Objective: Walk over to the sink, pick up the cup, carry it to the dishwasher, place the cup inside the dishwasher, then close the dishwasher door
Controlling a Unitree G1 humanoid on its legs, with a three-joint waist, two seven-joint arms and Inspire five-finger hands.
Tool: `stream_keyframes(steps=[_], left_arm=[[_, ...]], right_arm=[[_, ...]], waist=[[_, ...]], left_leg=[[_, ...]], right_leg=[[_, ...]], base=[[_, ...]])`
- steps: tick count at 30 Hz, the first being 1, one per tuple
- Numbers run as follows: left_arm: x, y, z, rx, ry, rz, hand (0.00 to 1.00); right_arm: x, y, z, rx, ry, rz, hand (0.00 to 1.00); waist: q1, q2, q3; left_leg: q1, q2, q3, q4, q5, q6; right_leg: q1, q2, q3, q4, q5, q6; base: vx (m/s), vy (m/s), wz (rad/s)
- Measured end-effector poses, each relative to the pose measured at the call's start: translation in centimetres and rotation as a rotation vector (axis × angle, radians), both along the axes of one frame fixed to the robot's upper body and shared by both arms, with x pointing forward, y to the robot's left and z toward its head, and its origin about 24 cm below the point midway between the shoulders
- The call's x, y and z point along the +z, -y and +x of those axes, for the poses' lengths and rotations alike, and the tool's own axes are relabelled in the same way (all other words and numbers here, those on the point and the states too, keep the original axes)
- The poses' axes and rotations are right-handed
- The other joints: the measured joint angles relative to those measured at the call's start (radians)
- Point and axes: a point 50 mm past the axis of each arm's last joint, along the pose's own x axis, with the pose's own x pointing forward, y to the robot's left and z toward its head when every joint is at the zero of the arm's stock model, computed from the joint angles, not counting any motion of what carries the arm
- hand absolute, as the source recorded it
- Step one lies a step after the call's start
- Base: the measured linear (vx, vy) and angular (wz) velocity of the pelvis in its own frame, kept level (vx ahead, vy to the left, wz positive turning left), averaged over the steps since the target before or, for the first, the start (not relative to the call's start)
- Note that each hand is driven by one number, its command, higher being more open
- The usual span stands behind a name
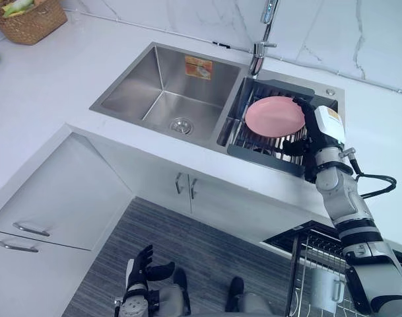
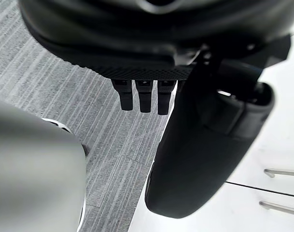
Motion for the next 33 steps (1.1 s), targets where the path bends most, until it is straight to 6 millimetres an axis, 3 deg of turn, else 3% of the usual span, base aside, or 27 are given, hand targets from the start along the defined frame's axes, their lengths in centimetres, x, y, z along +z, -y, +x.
stream_keyframes(steps=[6,14,15,25,29,33], left_arm=[[0.2,0.0,0.6,-0.003,0.019,0.000,0.90],[0.8,0.2,1.9,0.000,0.063,0.000,0.90],[0.8,0.2,2.0,0.002,0.065,0.000,0.90],[1.3,0.2,3.1,0.029,0.106,0.006,0.90],[1.4,0.2,3.3,0.028,0.112,0.007,0.90],[1.4,0.2,3.3,0.027,0.111,0.007,0.90]], right_arm=[[2.0,1.2,1.5,-0.058,0.002,-0.040,0.90],[5.2,0.2,3.5,-0.068,0.050,-0.109,0.90],[5.5,0.2,3.7,-0.073,0.057,-0.124,0.30],[7.7,-0.2,4.2,-0.111,0.168,-0.164,0.30],[9.6,-0.9,4.1,-0.093,0.249,-0.160,0.30],[9.6,-1.1,3.3,-0.074,0.293,-0.151,0.30]], waist=[[-0.001,0.009,0.033],[0.009,0.020,0.084],[0.013,0.023,0.086],[0.024,0.039,0.126],[0.027,0.039,0.126],[0.024,0.039,0.126]], left_leg=[[-0.036,0.001,-0.002,0.015,0.000,0.001],[-0.088,0.005,-0.025,0.042,-0.001,0.002],[-0.096,0.006,-0.029,0.048,-0.003,0.003],[-0.120,0.008,-0.046,0.063,-0.004,0.004],[-0.120,0.009,-0.046,0.058,-0.004,0.003],[-0.110,0.008,-0.044,0.050,-0.003,0.003]], right_leg=[[-0.036,-0.002,0.000,0.014,0.000,-0.001],[-0.066,-0.001,-0.022,0.017,0.001,-0.002],[-0.068,0.000,-0.026,0.017,0.001,-0.002],[-0.075,0.002,-0.041,0.016,0.002,-0.003],[-0.075,0.004,-0.040,0.012,0.002,-0.003],[-0.071,0.004,-0.038,0.012,0.002,-0.003]], base=[[0.00,0.000,0.00],[0.00,-0.007,0.08],[0.01,-0.006,0.08],[-0.01,0.000,0.05],[0.01,-0.001,0.00],[0.00,0.000,0.00]])
